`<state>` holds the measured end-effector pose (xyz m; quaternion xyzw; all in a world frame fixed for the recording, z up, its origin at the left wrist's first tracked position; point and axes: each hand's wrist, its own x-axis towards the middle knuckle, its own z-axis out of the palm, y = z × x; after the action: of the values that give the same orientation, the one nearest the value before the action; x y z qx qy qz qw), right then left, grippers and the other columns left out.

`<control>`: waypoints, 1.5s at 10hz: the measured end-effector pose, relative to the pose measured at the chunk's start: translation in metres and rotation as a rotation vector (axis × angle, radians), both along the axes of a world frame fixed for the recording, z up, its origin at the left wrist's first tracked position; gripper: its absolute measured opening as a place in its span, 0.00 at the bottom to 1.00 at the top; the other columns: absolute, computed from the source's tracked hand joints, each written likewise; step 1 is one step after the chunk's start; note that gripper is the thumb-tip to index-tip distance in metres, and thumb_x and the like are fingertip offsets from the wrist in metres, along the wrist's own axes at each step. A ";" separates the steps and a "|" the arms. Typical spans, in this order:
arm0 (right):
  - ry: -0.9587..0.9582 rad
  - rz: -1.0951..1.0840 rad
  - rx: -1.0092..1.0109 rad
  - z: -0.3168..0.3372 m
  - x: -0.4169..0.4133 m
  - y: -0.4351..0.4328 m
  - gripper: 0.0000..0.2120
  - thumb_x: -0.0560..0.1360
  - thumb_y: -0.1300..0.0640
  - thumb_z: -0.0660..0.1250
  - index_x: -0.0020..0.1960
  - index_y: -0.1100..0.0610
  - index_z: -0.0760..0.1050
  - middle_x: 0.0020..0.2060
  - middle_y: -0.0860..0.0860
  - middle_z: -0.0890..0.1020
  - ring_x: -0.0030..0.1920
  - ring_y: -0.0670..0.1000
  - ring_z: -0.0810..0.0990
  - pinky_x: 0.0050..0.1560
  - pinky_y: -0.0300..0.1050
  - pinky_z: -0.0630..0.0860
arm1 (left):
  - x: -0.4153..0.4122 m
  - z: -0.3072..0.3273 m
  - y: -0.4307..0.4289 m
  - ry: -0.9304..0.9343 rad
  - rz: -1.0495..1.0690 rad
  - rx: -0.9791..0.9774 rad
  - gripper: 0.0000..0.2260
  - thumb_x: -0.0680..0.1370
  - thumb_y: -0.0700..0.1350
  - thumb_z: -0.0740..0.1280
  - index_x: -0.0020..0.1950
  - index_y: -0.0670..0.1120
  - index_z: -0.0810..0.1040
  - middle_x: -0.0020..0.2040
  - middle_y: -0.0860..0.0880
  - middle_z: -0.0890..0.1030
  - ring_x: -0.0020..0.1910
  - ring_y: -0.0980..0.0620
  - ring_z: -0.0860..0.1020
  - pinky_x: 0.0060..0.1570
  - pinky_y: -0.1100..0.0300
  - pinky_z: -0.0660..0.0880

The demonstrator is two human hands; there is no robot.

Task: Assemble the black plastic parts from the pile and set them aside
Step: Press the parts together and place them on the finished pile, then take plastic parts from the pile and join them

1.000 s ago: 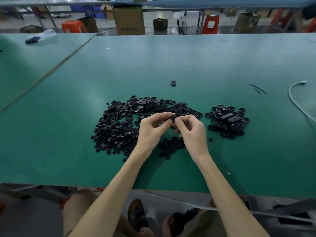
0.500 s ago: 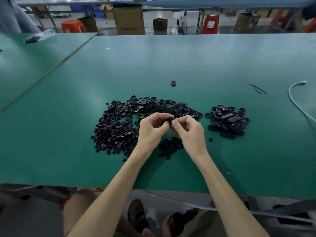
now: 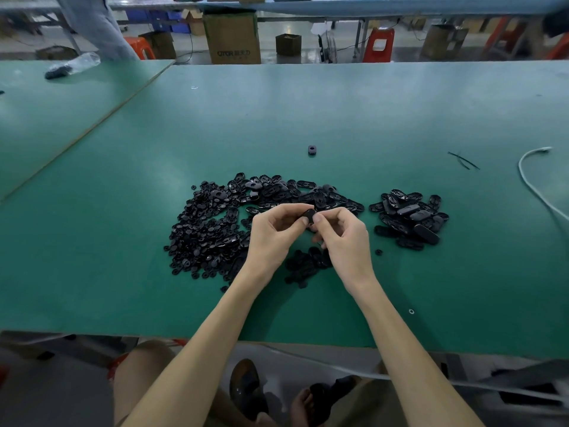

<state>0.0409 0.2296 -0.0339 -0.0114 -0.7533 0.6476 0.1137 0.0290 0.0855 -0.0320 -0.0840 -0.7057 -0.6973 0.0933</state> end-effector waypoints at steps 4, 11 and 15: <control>-0.060 0.053 0.309 0.002 -0.008 -0.001 0.13 0.79 0.68 0.64 0.40 0.54 0.75 0.32 0.46 0.80 0.33 0.43 0.78 0.33 0.32 0.71 | -0.027 0.058 0.059 0.012 -0.089 -0.331 0.07 0.75 0.38 0.77 0.50 0.47 0.87 0.44 0.52 0.88 0.44 0.58 0.86 0.50 0.62 0.82; 0.004 0.006 0.073 0.000 -0.002 -0.002 0.06 0.81 0.61 0.69 0.50 0.51 0.82 0.41 0.46 0.86 0.40 0.45 0.86 0.41 0.39 0.81 | -0.047 0.041 0.010 -0.071 0.082 -0.735 0.10 0.78 0.36 0.72 0.58 0.42 0.84 0.52 0.46 0.85 0.50 0.51 0.80 0.58 0.58 0.77; 0.017 -0.066 -0.043 0.000 -0.001 0.000 0.05 0.83 0.61 0.66 0.54 0.54 0.80 0.42 0.50 0.85 0.36 0.45 0.84 0.37 0.39 0.79 | -0.032 0.015 -0.006 0.047 -0.005 -0.974 0.09 0.77 0.51 0.75 0.56 0.51 0.84 0.50 0.52 0.76 0.54 0.51 0.69 0.60 0.54 0.64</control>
<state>0.0397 0.2299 -0.0339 -0.0329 -0.7375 0.6596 0.1412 -0.0030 0.0796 -0.0167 -0.1354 -0.9475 -0.2840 0.0573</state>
